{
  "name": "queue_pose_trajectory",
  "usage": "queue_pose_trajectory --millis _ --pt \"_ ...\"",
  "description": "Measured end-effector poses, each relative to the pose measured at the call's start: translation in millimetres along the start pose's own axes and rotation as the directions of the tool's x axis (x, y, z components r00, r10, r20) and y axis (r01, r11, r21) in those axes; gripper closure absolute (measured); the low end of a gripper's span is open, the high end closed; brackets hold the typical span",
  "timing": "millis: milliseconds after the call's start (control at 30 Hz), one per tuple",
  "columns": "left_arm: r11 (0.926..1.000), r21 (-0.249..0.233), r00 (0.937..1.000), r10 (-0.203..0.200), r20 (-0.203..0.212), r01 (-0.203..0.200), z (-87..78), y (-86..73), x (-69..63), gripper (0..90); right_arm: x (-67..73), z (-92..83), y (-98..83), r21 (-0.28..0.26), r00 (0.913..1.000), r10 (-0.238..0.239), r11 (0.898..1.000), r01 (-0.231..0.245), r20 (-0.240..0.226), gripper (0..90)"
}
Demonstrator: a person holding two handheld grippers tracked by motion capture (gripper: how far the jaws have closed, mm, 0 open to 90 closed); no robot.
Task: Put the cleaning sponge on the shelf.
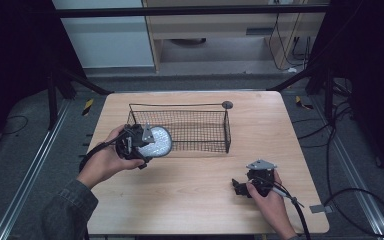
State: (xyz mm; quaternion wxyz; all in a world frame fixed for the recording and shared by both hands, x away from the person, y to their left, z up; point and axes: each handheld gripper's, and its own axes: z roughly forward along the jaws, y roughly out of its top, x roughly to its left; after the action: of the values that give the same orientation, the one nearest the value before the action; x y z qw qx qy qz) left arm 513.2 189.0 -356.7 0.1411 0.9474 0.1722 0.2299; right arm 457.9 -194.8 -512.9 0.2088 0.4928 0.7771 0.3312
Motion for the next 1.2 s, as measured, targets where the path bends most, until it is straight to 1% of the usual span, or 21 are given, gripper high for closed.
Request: queue_pose_trajectory --millis 67,133,167,200,267,333,400,433,467,533,567,700,800,1033,1100,1200 --pt "1.0 0.002 1.0 0.004 -0.006 -0.004 -1.5 2.2 3.4 16.4 -0.3 0.4 -0.2 -0.002 1.0 -0.006 1.0 0.006 0.003 0.4" --pt "0.9997 0.018 0.9997 0.015 -0.019 -0.014 -2.1 5.3 9.1 16.5 -0.6 0.5 -0.2 -0.002 0.9999 -0.01 1.0 0.01 0.004 0.4" --pt "0.9997 0.022 0.9997 0.013 -0.021 -0.013 -2.2 6.2 11.2 16.5 -0.6 0.5 -0.2 -0.002 0.9999 -0.01 1.0 0.01 0.004 0.4" --pt "0.9995 0.022 0.9995 0.021 -0.022 -0.02 -2.1 7.1 13.7 16.5 -0.3 0.1 0.0 0.0 1.0 -0.005 1.0 0.005 0.001 0.4" --pt "0.9995 0.024 0.9994 0.021 -0.028 -0.021 -2.0 7.9 15.6 16.5 -0.6 0.5 -0.2 -0.002 0.9999 -0.011 1.0 0.011 0.004 0.4" --pt "0.9993 0.031 0.9991 0.02 -0.038 -0.019 -1.5 9.3 21.7 16.4 -0.6 0.4 -0.1 -0.001 0.9999 -0.01 1.0 0.01 0.002 0.4" --pt "0.9995 0.029 0.9993 0.012 -0.035 -0.011 -0.5 9.5 25.6 16.4 -0.7 0.5 -0.1 -0.001 0.9999 -0.011 1.0 0.011 0.001 0.4" --pt "0.9996 0.026 0.9991 0.011 -0.041 -0.01 0.3 9.6 27.5 16.4 -0.8 0.6 0.0 -0.001 0.9999 -0.011 1.0 0.011 0.001 0.3" --pt "0.9996 0.026 0.9991 0.011 -0.041 -0.01 0.3 9.6 27.5 16.4 -0.8 0.6 0.0 -0.001 0.9999 -0.011 1.0 0.011 0.001 0.3" --pt "0.9994 0.03 0.9992 0.016 -0.036 -0.015 4.1 10.5 31.6 16.3 -0.8 0.7 0.1 -0.001 0.9999 -0.011 1.0 0.011 0.0 0.4" --pt "0.9995 0.028 0.999 0.019 -0.04 -0.017 5.4 10.8 33.0 16.4 -0.9 0.7 0.1 -0.001 0.9999 -0.011 1.0 0.011 0.0 0.4" --pt "0.9996 0.027 0.999 0.013 -0.042 -0.012 8.4 11.6 37.3 16.4 -0.6 0.7 0.1 -0.001 1.0 -0.008 1.0 0.008 0.0 0.4" --pt "0.999 0.037 0.9982 0.028 -0.053 -0.026 10.5 14.1 40.6 16.4 -0.8 0.7 0.1 -0.002 0.9999 -0.01 1.0 0.01 0.0 0.4" --pt "0.9983 0.044 0.9976 0.041 -0.055 -0.039 14.4 21.7 47.4 16.4 -0.8 0.7 0.2 -0.002 0.9999 -0.011 1.0 0.011 -0.001 0.4" --pt "0.9975 0.05 0.9968 0.052 -0.06 -0.049 15.0 24.3 49.0 16.3 -0.9 0.8 0.2 -0.002 0.9999 -0.012 1.0 0.012 0.0 0.4" --pt "0.9976 0.048 0.9966 0.053 -0.063 -0.05 14.9 26.8 52.4 16.3 -0.9 0.8 0.2 -0.002 0.9999 -0.012 1.0 0.012 -0.001 0.4"
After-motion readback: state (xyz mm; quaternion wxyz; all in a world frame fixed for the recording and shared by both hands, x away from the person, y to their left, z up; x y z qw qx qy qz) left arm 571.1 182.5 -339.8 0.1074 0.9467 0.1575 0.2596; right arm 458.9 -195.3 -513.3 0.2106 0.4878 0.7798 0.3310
